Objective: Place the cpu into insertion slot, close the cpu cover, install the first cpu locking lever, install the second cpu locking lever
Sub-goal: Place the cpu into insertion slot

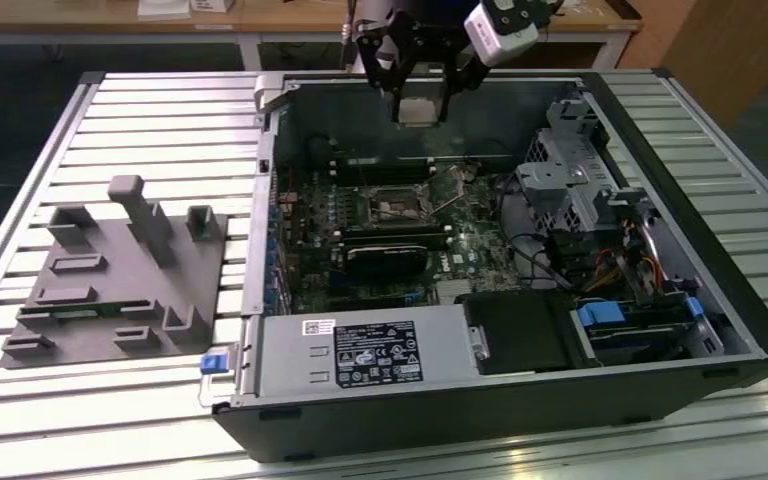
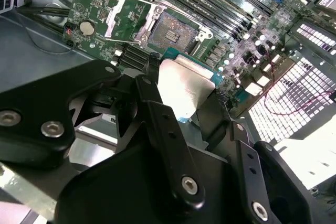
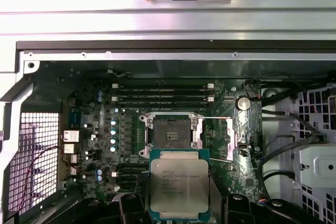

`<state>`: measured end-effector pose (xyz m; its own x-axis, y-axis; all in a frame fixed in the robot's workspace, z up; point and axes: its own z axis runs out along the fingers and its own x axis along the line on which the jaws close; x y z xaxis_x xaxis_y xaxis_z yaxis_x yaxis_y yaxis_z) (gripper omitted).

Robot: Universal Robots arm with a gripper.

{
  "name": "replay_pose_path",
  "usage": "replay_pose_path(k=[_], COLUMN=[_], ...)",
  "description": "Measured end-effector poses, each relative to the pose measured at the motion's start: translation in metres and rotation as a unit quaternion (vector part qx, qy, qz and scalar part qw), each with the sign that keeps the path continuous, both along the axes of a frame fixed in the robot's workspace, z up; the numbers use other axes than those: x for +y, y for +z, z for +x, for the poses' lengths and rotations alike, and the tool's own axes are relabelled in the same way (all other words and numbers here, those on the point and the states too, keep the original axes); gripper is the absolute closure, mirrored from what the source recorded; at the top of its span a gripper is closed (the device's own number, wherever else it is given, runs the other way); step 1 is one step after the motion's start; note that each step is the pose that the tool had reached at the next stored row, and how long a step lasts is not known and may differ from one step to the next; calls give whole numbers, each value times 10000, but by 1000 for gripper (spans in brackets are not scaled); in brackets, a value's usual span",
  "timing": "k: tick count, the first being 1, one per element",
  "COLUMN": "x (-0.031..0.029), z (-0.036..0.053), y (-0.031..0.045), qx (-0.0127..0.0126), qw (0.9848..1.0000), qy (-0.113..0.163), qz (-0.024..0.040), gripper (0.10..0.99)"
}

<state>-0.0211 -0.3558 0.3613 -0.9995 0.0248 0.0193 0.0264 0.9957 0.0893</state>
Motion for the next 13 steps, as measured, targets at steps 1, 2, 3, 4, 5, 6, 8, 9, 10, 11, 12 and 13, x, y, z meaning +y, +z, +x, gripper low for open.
replay_pose_path(k=[1, 2, 3, 4, 5, 6, 8, 9, 10, 11, 12, 13], x=[0, 0, 0, 0, 0, 0, 0, 0, 0, 0, 0, 0], z=[0, 0, 0, 0, 0, 0, 0, 0, 0, 0, 0, 0], y=[-2, -5, -7, -9, -12, -14, -19, -21, -24, -27, -30, -32], qx=[0, 0, 0, 0, 0, 0, 0, 0, 0, 0, 0, 0], qw=[10000, 10000, 10000, 10000, 10000, 10000, 10000, 10000, 10000, 10000, 10000, 10000], qy=[0, 0, 0, 0, 0, 0, 0, 0, 0, 0, 0, 0], qz=[0, 0, 0, 0, 0, 0, 0, 0, 0, 0, 0, 0], gripper=[549, 549, 549, 549, 549, 549, 549, 549, 549, 549, 549, 549])
